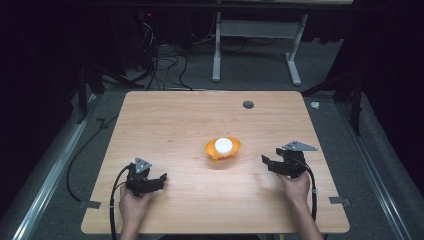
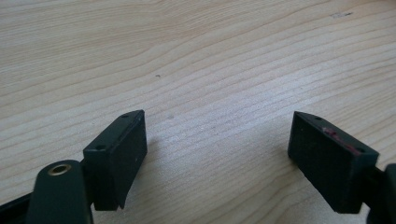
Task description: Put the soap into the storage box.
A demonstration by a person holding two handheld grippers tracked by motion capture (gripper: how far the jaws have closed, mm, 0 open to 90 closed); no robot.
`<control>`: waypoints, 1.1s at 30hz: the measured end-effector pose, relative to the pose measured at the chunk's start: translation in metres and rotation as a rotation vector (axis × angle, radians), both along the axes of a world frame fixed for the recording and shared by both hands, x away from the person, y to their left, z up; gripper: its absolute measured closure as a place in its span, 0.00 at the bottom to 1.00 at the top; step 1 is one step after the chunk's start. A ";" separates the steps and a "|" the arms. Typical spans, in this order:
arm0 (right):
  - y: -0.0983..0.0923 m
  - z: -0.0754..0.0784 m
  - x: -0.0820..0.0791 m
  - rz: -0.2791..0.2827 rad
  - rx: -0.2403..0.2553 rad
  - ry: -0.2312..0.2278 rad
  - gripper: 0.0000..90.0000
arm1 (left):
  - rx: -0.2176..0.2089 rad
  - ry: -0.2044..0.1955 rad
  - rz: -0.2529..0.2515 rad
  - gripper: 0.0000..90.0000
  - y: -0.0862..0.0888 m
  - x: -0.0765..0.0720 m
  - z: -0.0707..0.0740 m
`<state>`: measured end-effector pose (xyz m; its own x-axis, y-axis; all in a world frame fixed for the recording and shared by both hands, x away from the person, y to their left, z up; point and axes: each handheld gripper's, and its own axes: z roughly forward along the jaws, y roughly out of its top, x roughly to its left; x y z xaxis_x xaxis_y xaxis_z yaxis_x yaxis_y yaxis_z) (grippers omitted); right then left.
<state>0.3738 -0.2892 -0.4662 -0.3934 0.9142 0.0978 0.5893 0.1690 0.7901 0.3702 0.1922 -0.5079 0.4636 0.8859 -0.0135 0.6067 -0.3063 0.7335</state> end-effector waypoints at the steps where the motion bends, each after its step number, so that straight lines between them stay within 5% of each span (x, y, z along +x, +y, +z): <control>1: 0.000 -0.002 0.000 -0.002 -0.002 0.001 0.35 | 0.000 0.000 0.000 0.23 0.000 0.000 0.000; 15: 0.002 -0.021 -0.005 -0.012 -0.028 0.031 0.34 | 0.000 0.000 0.000 0.22 0.000 0.000 0.000; 28: 0.009 -0.036 -0.005 -0.029 -0.146 0.065 0.32 | 0.000 -0.001 0.001 0.23 0.000 0.000 0.000; 33: 0.009 -0.036 -0.006 -0.030 -0.145 0.066 0.31 | 0.000 -0.001 0.000 0.23 0.000 0.000 0.000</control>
